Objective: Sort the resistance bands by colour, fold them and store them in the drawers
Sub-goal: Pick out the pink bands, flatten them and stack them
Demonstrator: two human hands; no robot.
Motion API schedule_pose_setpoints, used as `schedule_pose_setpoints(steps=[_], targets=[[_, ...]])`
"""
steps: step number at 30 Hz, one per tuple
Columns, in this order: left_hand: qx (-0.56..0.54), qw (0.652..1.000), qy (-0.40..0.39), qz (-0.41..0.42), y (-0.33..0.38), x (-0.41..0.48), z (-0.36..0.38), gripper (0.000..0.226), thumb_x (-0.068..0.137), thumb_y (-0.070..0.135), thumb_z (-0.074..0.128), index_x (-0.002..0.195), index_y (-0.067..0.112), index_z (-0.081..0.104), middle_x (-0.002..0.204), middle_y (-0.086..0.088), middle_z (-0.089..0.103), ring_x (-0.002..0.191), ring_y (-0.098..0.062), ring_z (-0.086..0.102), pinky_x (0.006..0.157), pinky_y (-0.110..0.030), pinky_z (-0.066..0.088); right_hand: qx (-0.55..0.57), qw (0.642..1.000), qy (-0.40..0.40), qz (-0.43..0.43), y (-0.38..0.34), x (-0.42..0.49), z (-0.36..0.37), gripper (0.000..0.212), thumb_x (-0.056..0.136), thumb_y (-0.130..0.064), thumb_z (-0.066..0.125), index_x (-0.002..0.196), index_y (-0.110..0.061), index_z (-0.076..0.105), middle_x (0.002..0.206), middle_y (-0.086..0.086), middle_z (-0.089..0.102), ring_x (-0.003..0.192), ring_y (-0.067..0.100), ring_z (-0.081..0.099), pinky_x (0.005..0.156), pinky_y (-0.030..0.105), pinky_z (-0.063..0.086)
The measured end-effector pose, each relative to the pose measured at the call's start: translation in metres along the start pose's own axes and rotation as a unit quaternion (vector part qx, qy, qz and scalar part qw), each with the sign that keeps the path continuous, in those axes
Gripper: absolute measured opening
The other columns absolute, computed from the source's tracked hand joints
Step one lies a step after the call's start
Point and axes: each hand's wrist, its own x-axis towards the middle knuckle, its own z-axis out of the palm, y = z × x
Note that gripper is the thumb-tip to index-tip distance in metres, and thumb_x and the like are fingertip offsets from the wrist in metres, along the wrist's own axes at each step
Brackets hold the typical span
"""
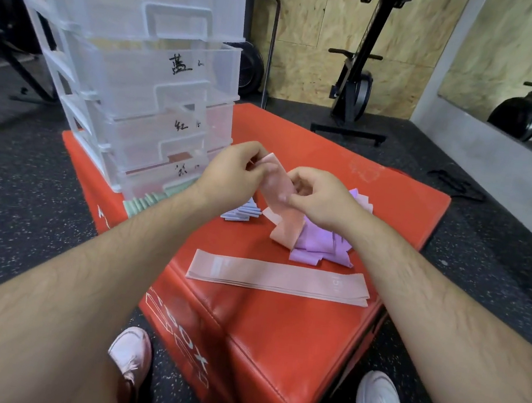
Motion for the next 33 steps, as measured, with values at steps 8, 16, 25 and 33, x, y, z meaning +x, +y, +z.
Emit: schedule_pose_setpoints(steps=[8,16,25,33], targets=[[-0.102,0.994,0.025,-0.019,0.006,-0.025,-0.039,0.015,0.094,0.027,0.06,0.079,0.024,0.061,0.069,0.012,0.061,0.072,-0.014,0.059,0.078,-0.048,0.054,-0.011,0.999,-0.017,0.034,0.011,-0.03,-0.01,0.011,0.09,-0.015,0.071,0.089,-0.025,0.07,0.087,-0.002,0.071,0.076,0.008,0.059,0.078,0.031,0.05],[-0.17,0.979,0.099,-0.058,0.006,-0.052,-0.072,0.009,0.099,0.015,0.058,0.092,0.013,0.064,0.075,0.003,0.064,0.065,-0.006,0.061,0.065,-0.023,0.053,-0.139,0.989,-0.041,0.032,0.019,-0.058,-0.027,0.009,0.092,-0.014,0.064,0.098,-0.019,0.069,0.102,-0.002,0.066,0.096,0.015,0.061,0.088,0.032,0.048],[-0.151,0.967,0.044,-0.198,-0.029,-0.063,-0.065,0.011,0.094,0.025,0.065,0.087,0.018,0.066,0.084,-0.001,0.063,0.074,-0.017,0.056,0.068,-0.03,0.05,-0.123,0.991,0.002,0.06,0.024,-0.084,-0.057,0.007,0.099,-0.026,0.056,0.098,-0.022,0.062,0.07,-0.006,0.06,0.061,0.009,0.053,0.064,0.03,0.042],[-0.099,0.948,-0.026,-0.302,-0.061,-0.08,-0.036,0.018,0.084,0.019,0.076,0.076,0.012,0.061,0.075,-0.008,0.058,0.063,-0.018,0.05,0.053,-0.026,0.041,-0.116,0.986,-0.025,0.114,0.053,-0.104,-0.064,0.014,0.087,-0.027,0.075,0.101,-0.022,0.073,0.087,-0.013,0.062,0.076,0.006,0.056,0.069,0.025,0.044]])
